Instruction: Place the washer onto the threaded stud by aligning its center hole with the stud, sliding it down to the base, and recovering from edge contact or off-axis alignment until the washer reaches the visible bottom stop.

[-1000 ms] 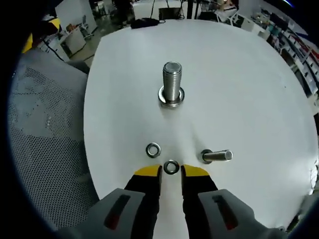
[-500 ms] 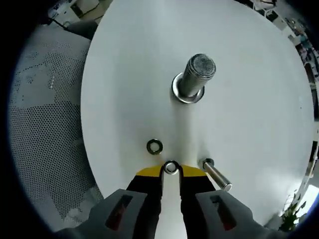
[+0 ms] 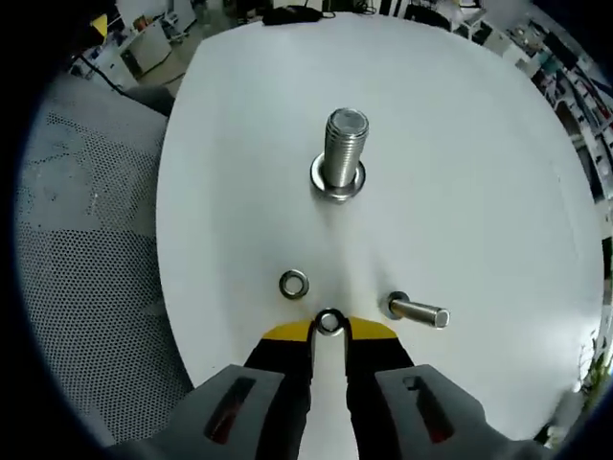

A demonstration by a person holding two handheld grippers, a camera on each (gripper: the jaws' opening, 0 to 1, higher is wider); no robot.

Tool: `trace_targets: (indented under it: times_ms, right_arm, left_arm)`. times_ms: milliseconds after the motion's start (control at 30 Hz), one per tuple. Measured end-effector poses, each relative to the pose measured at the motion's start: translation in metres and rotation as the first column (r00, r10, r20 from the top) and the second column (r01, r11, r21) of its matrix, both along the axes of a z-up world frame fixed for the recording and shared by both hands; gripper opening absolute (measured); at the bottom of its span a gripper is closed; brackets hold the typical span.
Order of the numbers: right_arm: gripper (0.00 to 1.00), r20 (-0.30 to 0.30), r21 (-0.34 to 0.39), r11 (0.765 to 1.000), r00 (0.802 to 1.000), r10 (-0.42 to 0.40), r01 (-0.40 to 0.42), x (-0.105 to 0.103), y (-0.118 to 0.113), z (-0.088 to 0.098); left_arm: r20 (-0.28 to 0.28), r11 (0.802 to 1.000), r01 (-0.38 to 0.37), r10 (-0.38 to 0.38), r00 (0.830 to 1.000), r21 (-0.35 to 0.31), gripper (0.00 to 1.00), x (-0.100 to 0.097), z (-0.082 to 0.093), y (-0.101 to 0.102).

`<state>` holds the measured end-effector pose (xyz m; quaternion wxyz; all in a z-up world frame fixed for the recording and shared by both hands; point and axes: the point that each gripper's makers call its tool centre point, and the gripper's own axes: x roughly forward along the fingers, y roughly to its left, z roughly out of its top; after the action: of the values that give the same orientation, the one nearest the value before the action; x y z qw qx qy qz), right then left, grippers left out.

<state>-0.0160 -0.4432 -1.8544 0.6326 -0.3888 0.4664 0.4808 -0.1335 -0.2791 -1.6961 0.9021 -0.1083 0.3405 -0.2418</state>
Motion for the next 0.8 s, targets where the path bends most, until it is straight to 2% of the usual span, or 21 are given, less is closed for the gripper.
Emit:
trace_targets:
  times_ms: [200, 333, 633, 800]
  right_arm:
    - [0.13, 0.018, 0.064, 0.997, 0.999, -0.045, 0.044, -0.001, -0.001, 0.000]
    - [0.13, 0.001, 0.104, 0.991, 0.996, -0.085, 0.085, -0.004, -0.005, 0.004]
    - [0.13, -0.004, 0.179, 0.964, 0.980, -0.199, 0.197, 0.011, -0.022, 0.029]
    - [0.13, 0.034, 0.213, 0.956, 0.977, -0.212, 0.200, 0.019, -0.027, 0.047]
  left_arm:
    - [-0.005, 1.000, -0.001, 0.001, 1.000, -0.003, 0.25, 0.001, -0.001, 0.001]
    - [-0.008, 1.000, 0.006, -0.006, 1.000, 0.002, 0.25, 0.000, -0.001, -0.001]
    - [-0.008, 1.000, -0.017, 0.017, 1.000, 0.004, 0.25, 0.000, -0.001, 0.003]
    - [-0.003, 1.000, -0.019, 0.019, 1.000, 0.000, 0.25, 0.001, -0.001, 0.003]
